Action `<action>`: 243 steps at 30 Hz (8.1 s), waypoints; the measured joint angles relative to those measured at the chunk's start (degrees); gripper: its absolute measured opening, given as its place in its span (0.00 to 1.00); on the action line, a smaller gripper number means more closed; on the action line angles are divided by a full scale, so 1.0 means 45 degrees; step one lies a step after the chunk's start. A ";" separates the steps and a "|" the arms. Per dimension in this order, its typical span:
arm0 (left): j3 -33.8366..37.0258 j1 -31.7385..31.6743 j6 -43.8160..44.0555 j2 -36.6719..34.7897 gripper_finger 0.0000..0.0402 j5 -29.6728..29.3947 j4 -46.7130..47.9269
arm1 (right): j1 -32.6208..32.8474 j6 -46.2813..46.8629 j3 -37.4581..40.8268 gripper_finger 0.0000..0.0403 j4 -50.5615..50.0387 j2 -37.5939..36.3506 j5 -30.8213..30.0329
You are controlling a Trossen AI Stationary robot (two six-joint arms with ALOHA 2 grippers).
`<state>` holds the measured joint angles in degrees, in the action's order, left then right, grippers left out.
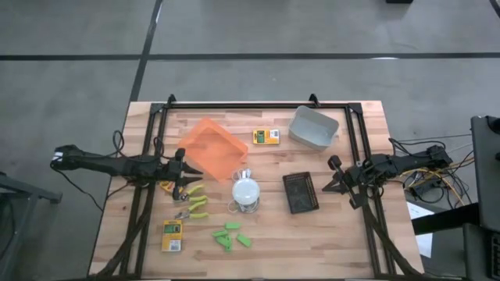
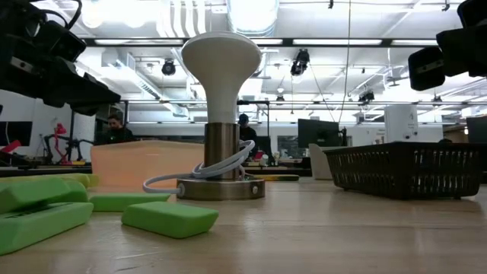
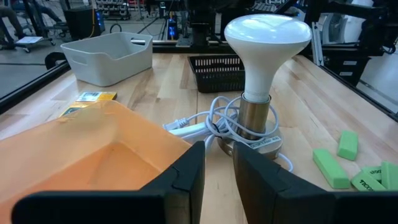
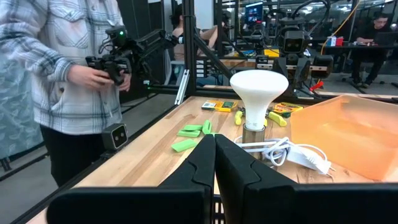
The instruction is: Pick & Place School Supplies
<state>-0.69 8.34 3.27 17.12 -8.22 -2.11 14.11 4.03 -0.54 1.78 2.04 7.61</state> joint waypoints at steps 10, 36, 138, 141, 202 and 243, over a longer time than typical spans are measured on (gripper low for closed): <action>0.0000 0.0000 0.0166 0.0005 0.22 -0.0248 0.0026 | -0.0001 0.0000 0.0000 0.02 -0.0001 0.0000 0.0001; -0.1008 -0.0004 0.2805 0.0005 0.22 -0.4174 0.1069 | 0.0000 0.0000 0.0000 0.02 0.0001 0.0000 -0.0004; -0.7757 -0.0003 0.8327 0.3288 0.46 -0.2842 0.7761 | -0.0001 0.0000 0.0000 0.02 0.0001 0.0000 -0.0004; -0.7757 -0.0003 0.8368 0.3288 0.46 -0.2827 0.7751 | 0.0000 0.0000 0.0000 0.02 -0.0002 0.0000 -0.0004; -0.5563 0.0010 0.9404 0.6018 0.46 0.1369 0.8357 | -0.0001 0.0000 0.0000 0.02 0.0001 0.0000 -0.0004; -0.2915 0.0005 0.7754 0.8354 0.34 0.0326 0.4337 | -0.0001 0.0000 0.0000 0.02 0.0000 0.0000 -0.0004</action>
<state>-13.80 8.36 38.16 54.72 -6.76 17.41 14.11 4.03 -0.54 1.77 2.04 7.60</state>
